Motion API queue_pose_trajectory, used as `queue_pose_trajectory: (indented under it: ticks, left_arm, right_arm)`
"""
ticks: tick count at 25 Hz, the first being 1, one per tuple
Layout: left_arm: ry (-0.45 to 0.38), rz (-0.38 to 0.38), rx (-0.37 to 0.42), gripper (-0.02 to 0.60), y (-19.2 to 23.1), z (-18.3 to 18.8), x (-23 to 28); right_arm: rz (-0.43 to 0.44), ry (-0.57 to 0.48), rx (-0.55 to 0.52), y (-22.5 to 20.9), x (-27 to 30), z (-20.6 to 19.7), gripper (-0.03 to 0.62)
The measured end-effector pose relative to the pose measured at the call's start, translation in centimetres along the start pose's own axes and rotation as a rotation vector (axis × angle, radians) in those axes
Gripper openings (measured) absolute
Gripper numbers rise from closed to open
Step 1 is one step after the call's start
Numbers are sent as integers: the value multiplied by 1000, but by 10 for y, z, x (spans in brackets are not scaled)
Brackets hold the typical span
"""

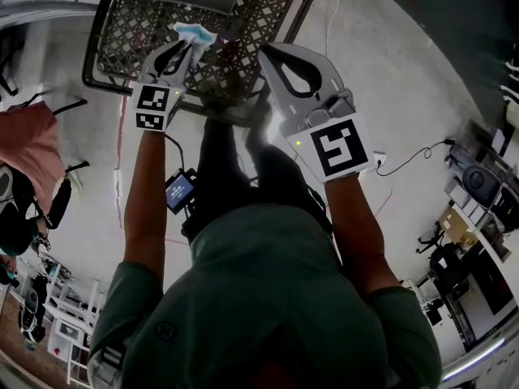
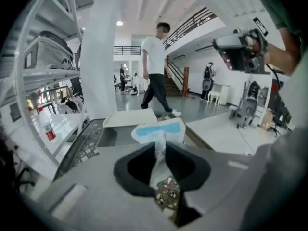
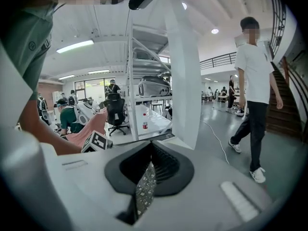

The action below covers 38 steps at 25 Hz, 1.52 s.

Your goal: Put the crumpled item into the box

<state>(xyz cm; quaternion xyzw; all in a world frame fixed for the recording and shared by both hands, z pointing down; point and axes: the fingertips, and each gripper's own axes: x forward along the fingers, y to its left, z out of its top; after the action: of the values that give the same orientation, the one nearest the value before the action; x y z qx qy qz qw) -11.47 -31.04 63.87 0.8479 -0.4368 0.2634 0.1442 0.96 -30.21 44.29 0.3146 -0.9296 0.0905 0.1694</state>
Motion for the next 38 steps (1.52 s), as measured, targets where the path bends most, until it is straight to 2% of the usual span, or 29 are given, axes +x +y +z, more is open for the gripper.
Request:
queue_pose_trajectory:
  ticks: [16,26,38]
  left_arm:
    - [-44,14,76,64,45,66,-2]
    - [-50,0,84,66,80,76,20]
    - [-21,-20,67,66,111,69,61]
  right_arm:
    - [-61,-30,2,-20,-2,33,8]
    - [-113,-21,1,-24,8,38,8]
    - [-168,10,21,-30,18,35,8]
